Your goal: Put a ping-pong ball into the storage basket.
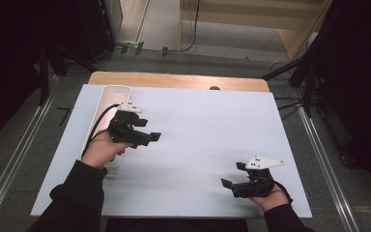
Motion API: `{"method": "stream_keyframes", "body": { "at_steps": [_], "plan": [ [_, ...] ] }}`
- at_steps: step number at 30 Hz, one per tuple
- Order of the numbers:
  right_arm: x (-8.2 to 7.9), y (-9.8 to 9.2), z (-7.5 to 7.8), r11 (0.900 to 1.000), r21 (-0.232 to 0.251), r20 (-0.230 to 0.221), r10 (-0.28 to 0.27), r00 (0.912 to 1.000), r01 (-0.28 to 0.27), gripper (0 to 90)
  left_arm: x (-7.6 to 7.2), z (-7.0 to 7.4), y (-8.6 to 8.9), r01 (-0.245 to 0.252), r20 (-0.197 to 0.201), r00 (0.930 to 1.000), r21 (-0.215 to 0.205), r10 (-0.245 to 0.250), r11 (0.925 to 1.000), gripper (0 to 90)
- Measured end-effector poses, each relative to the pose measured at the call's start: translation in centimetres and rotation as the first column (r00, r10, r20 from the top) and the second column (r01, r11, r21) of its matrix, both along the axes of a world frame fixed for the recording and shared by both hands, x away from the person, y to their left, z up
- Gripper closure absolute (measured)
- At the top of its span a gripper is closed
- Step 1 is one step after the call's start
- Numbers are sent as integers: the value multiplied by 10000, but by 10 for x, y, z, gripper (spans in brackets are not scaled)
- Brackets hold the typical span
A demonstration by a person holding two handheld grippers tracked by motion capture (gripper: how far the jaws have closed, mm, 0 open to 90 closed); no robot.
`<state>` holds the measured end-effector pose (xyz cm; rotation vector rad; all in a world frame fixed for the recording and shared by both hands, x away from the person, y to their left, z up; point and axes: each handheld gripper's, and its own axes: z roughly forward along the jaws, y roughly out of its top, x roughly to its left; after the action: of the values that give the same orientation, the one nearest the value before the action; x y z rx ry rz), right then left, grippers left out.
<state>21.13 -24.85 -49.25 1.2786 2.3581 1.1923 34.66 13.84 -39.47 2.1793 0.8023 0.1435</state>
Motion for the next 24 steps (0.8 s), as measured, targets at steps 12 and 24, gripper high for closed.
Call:
{"method": "stream_keyframes", "body": {
  "at_steps": [12,24],
  "plan": [
    [0,0,0,10000,-1,6,19,10000,-19,123,-14,-3,4,265,-32,9996,-87,-265,9996,247],
    [0,0,0,10000,2,-2,20,10000,-20,124,-26,-8,2,570,45,9984,-188,-569,9982,247]
  ]
}}
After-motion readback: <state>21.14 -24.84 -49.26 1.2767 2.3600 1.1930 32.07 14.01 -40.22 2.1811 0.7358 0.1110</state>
